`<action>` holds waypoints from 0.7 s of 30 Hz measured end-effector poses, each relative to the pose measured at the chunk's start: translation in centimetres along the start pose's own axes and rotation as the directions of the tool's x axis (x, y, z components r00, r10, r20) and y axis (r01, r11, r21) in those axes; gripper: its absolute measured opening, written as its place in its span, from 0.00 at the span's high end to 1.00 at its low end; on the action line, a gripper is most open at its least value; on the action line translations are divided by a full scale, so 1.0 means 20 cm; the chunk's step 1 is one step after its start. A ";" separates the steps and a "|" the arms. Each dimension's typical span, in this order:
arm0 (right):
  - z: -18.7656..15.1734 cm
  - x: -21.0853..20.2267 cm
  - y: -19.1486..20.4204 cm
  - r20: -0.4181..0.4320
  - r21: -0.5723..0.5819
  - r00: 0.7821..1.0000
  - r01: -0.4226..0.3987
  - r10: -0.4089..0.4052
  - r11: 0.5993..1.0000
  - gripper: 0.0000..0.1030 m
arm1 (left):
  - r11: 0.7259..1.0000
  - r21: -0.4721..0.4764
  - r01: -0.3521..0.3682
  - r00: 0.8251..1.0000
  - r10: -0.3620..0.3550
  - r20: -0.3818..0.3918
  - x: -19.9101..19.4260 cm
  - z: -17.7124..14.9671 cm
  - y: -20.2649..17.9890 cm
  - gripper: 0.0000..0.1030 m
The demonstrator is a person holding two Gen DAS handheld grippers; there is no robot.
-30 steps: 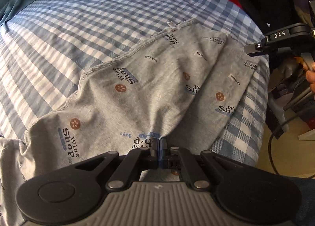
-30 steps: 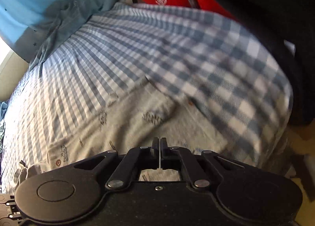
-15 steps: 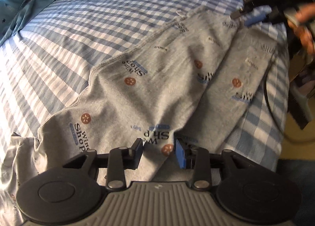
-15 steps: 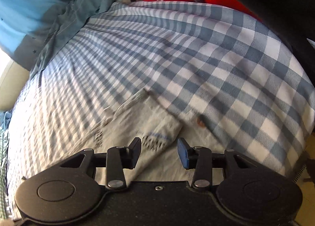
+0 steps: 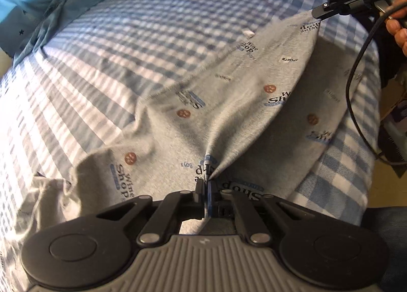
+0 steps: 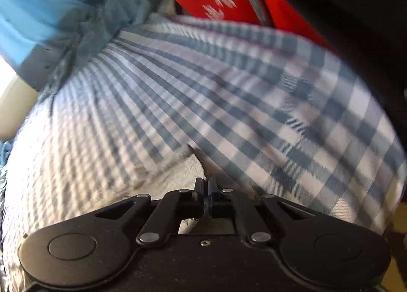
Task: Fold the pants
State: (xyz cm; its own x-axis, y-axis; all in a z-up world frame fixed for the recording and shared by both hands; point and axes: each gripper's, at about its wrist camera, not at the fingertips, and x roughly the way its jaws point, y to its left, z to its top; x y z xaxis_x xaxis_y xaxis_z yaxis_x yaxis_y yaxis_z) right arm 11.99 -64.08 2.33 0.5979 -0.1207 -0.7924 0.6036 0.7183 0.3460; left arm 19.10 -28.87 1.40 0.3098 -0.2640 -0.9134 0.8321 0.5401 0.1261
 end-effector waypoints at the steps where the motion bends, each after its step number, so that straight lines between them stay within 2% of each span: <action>1: 0.00 -0.06 0.00 0.013 -0.014 1.000 0.000 0.000 1.000 0.99 | 1.000 0.008 0.012 1.000 -0.012 0.010 -0.03 0.00 0.01 0.99; 3: -0.03 -0.17 -0.02 0.035 -0.028 0.999 0.011 -0.010 1.000 0.99 | 0.999 0.026 0.041 0.999 -0.041 0.018 -0.06 -0.01 0.02 0.99; 5: -0.09 -0.22 -0.06 0.021 -0.027 0.999 0.034 -0.033 0.999 0.99 | 0.997 0.052 0.054 0.999 -0.054 0.003 -0.05 -0.02 0.01 0.99; 10: -0.27 -0.16 -0.20 -0.080 0.053 0.993 0.092 -0.088 0.994 0.99 | 0.991 0.102 0.089 0.994 -0.083 -0.065 0.05 -0.07 -0.07 0.99; 13: -0.33 -0.15 -0.24 -0.098 0.095 0.990 0.110 -0.101 0.989 0.99 | 0.987 0.131 0.090 0.994 -0.081 -0.076 0.06 -0.11 -0.10 0.99; 17: -0.34 -0.16 -0.24 -0.086 0.051 0.990 0.115 -0.110 0.992 0.99 | 0.987 0.127 0.097 0.992 -0.085 -0.092 0.08 -0.11 -0.10 0.99; 21: -0.34 -0.10 -0.23 -0.121 0.016 0.986 0.114 -0.111 0.993 0.98 | 0.989 0.096 0.112 0.988 -0.100 -0.114 0.12 -0.10 -0.09 0.98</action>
State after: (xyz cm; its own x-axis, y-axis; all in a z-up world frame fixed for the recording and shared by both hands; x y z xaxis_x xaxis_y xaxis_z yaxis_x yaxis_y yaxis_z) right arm 4.38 -62.56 -1.04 0.4590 -0.1157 -0.8809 0.6758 0.6891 0.2617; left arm 17.54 -28.90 -1.85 0.1701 -0.2240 -0.9596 0.9016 0.4284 0.0598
